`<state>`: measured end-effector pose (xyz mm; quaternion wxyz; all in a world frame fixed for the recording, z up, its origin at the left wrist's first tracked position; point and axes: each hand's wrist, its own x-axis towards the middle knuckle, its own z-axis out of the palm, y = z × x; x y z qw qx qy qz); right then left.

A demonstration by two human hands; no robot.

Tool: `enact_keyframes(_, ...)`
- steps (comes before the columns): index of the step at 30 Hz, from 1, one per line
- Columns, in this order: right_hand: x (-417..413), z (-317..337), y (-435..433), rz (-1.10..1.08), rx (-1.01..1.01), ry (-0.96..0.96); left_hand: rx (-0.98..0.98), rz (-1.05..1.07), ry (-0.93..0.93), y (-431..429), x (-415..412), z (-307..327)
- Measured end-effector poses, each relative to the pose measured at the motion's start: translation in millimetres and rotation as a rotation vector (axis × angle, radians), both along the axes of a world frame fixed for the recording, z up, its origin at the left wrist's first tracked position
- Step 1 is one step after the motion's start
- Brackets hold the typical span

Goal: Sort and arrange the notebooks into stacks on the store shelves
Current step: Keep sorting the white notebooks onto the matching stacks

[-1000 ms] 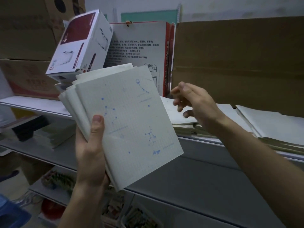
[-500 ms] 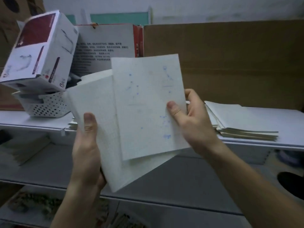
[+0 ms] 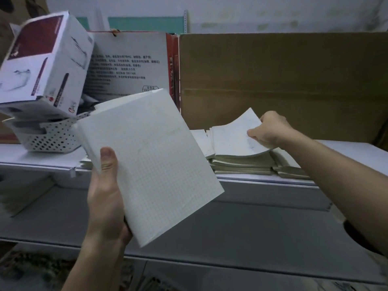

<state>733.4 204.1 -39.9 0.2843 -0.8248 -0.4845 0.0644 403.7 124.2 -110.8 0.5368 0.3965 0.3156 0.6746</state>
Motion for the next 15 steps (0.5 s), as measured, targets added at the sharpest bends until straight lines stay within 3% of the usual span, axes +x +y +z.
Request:
enact_keyframes(6,-13.4,-1.1,-12.1,-0.023,-0.084,-0.489,0.007,-0.078,-0.002,0.3,8.6,0.8)
enact_keyframes(8,-23.1,2.7,-28.8,0.143,0.173,-0.311,0.017,-0.103,0.001,-0.2,13.9,1.4)
enact_keyframes(11,-65.3,3.0,-74.9,0.526,0.428,0.437,0.008,-0.149,0.003,-2.7,24.4,2.5)
enact_keyframes(12,-81.4,-1.3,-89.5,0.581,0.403,0.51,0.006,-0.171,0.006,-3.3,28.3,2.7)
enact_keyframes(15,-109.7,-21.5,-111.6,0.543,0.408,0.272,0.022,-0.242,-0.006,-5.4,38.4,4.6)
